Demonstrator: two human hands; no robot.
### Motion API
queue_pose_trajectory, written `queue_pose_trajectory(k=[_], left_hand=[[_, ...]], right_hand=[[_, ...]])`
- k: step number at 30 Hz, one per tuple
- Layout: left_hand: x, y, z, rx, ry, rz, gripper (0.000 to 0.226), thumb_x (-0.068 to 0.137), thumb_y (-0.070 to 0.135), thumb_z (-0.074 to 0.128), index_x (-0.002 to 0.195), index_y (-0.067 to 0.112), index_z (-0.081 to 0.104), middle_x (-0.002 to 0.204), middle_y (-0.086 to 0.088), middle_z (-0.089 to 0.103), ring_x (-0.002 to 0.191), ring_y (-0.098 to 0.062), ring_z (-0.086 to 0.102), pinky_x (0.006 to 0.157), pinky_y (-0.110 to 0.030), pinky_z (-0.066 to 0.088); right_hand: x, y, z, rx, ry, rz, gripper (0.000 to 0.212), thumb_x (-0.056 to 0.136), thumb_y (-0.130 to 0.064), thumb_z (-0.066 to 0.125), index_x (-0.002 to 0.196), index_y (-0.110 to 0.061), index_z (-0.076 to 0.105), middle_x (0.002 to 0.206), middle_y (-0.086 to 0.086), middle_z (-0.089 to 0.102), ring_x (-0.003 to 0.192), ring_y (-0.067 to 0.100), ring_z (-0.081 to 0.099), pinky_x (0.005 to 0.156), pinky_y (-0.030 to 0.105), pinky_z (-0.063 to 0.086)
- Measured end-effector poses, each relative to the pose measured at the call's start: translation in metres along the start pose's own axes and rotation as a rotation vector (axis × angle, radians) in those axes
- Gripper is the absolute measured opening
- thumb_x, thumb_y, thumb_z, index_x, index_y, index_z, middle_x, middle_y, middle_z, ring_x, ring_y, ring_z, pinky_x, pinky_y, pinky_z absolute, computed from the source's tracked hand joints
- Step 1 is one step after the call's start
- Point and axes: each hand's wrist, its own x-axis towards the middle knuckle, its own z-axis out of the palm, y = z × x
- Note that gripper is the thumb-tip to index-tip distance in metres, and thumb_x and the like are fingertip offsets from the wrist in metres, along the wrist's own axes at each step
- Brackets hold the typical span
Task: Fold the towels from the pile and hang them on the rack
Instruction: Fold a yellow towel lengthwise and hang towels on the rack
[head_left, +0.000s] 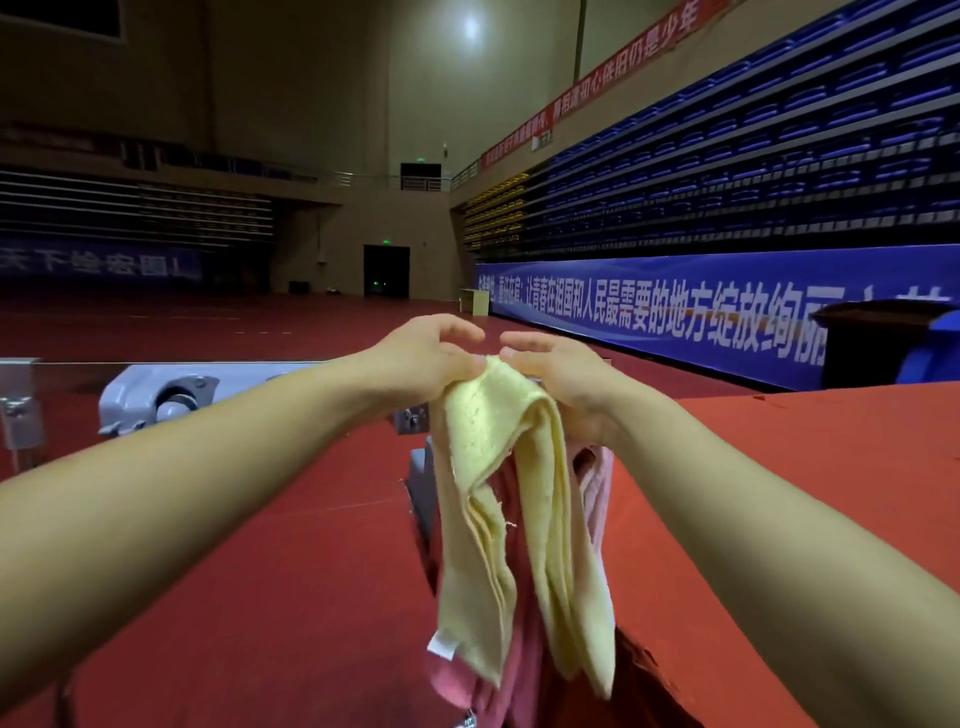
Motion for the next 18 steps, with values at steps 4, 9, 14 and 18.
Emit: queue_pose_trajectory(k=[4,9,14,18], left_hand=[[0.013,-0.01,0.003,0.122,-0.039,-0.032,0.034,0.094,0.024,0.063,0.127,0.022,0.057,0.09,0.009,0.073,0.086,-0.005,0.068,0.069,-0.017,0.049],[0.019,-0.015,0.007,0.257,-0.066,0.004,0.032,0.096,0.027,0.057,0.127,0.027,0.055,0.084,0.013,0.066,0.076,0.002,0.059,0.062,-0.017,0.041],[0.03,-0.02,0.004,0.287,-0.008,0.013,0.031,0.094,0.021,0.057,0.124,0.024,0.057,0.073,0.013,0.062,0.059,0.001,0.051,0.06,-0.017,0.041],[0.031,-0.027,0.006,0.389,0.035,0.035,0.034,0.09,0.022,0.06,0.124,0.025,0.055,0.083,0.007,0.07,0.077,-0.012,0.063,0.074,-0.032,0.052]], right_hand=[[0.013,0.008,0.003,0.001,0.025,0.051,0.035,0.094,-0.008,0.062,0.129,-0.012,0.058,0.105,0.009,0.07,0.087,0.021,0.067,0.08,0.036,0.057],[0.022,0.014,-0.011,-0.29,0.062,0.03,0.041,0.088,-0.015,0.07,0.127,-0.018,0.058,0.109,0.013,0.069,0.091,0.025,0.07,0.085,0.041,0.058],[0.04,0.016,0.006,-0.32,0.136,0.022,0.04,0.091,-0.017,0.064,0.13,-0.017,0.057,0.114,0.008,0.066,0.098,0.022,0.066,0.092,0.041,0.055],[0.047,0.014,0.013,-0.63,0.121,-0.089,0.046,0.095,-0.019,0.058,0.14,-0.015,0.048,0.131,0.004,0.056,0.113,0.017,0.058,0.101,0.033,0.046]])
